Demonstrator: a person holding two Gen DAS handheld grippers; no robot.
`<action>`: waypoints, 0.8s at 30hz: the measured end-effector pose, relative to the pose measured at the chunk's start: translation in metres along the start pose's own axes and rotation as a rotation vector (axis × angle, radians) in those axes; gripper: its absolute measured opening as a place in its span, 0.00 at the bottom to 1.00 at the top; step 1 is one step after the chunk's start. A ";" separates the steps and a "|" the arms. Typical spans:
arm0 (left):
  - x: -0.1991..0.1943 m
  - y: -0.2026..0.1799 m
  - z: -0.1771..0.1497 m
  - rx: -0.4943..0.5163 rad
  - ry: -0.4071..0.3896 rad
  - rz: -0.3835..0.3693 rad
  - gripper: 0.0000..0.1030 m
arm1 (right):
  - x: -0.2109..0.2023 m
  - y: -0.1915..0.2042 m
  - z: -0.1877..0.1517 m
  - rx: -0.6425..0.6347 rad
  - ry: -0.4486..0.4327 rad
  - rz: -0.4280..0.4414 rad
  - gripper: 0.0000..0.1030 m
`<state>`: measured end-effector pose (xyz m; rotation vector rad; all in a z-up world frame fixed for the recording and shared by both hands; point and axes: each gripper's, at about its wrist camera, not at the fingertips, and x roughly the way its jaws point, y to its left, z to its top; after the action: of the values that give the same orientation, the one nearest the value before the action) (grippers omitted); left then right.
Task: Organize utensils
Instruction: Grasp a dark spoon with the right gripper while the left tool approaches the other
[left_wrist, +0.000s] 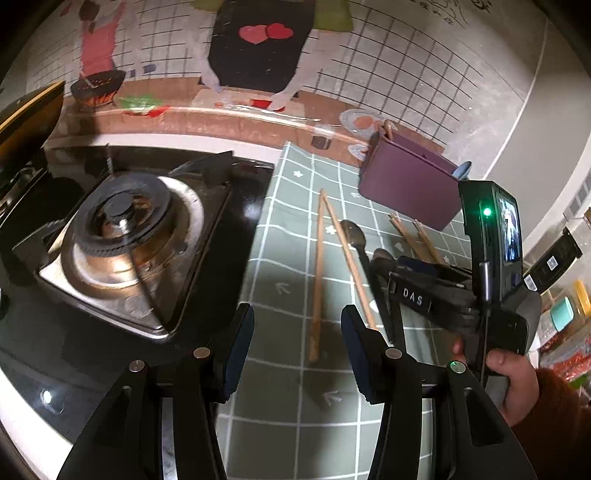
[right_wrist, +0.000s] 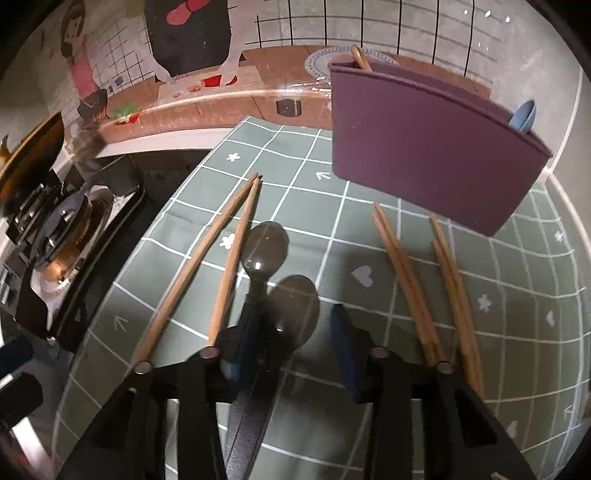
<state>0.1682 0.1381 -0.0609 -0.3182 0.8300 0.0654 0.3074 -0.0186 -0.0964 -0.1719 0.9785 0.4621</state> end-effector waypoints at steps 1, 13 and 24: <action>0.002 -0.003 0.001 0.008 -0.003 -0.006 0.49 | -0.001 0.000 0.000 -0.008 -0.001 -0.015 0.28; 0.043 -0.047 0.024 0.033 0.060 -0.123 0.49 | -0.055 -0.061 -0.024 0.056 -0.065 0.000 0.04; 0.033 -0.033 0.026 0.028 0.046 -0.044 0.49 | -0.037 -0.047 -0.038 0.108 -0.006 0.113 0.37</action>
<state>0.2153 0.1126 -0.0607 -0.3120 0.8689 0.0052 0.2826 -0.0841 -0.0899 -0.0178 1.0078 0.5118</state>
